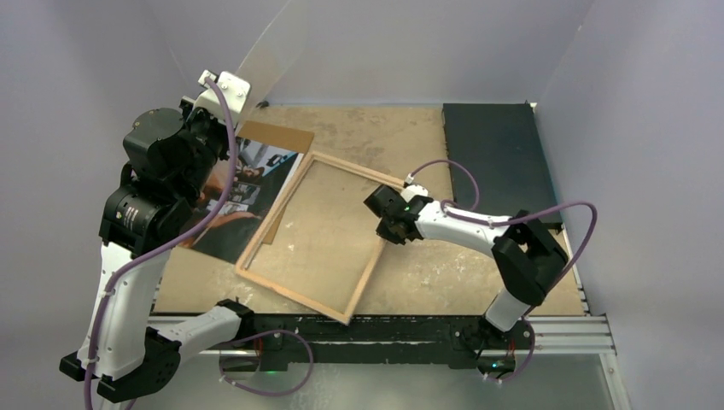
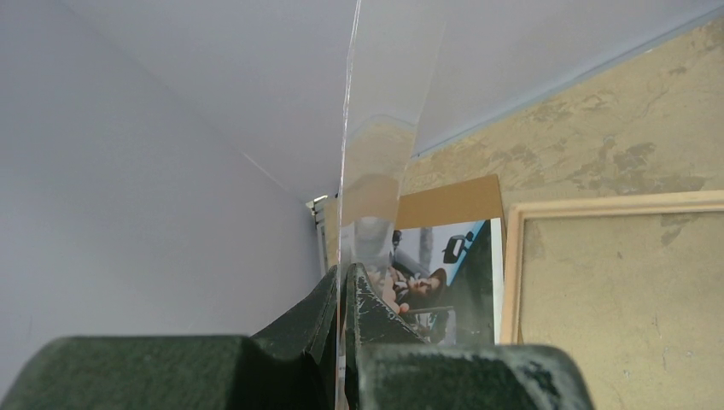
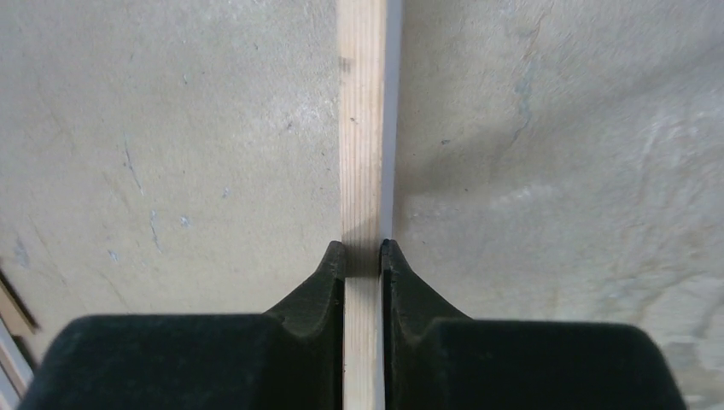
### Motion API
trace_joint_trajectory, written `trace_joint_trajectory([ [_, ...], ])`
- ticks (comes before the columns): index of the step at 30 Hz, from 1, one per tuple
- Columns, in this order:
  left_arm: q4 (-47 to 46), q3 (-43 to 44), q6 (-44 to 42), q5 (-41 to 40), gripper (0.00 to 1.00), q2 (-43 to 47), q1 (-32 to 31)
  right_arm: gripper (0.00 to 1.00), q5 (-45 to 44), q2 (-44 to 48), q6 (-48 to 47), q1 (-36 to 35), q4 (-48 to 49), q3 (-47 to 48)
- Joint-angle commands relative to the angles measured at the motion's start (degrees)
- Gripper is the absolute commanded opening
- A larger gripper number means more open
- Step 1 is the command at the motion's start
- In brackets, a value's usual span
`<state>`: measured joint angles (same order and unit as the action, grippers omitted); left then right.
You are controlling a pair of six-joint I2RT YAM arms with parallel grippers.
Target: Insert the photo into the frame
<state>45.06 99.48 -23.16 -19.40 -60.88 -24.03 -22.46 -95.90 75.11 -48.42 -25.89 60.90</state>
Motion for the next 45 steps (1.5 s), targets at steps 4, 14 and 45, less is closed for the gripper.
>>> trace_joint_trajectory([
  [4,-3.6,0.0,-0.1,0.8,0.00,0.9,0.0,0.03,-1.5,3.7,-21.5,6.9,-0.1,2.8],
  [14,-3.1,-0.9,0.7,2.8,0.00,0.6,0.0,0.00,-5.0,-4.3,-39.5,11.6,3.5,9.9],
  [45,-8.1,-20.4,12.5,20.4,0.00,-0.8,0.0,0.99,18.6,12.2,-24.9,12.8,11.5,27.9],
])
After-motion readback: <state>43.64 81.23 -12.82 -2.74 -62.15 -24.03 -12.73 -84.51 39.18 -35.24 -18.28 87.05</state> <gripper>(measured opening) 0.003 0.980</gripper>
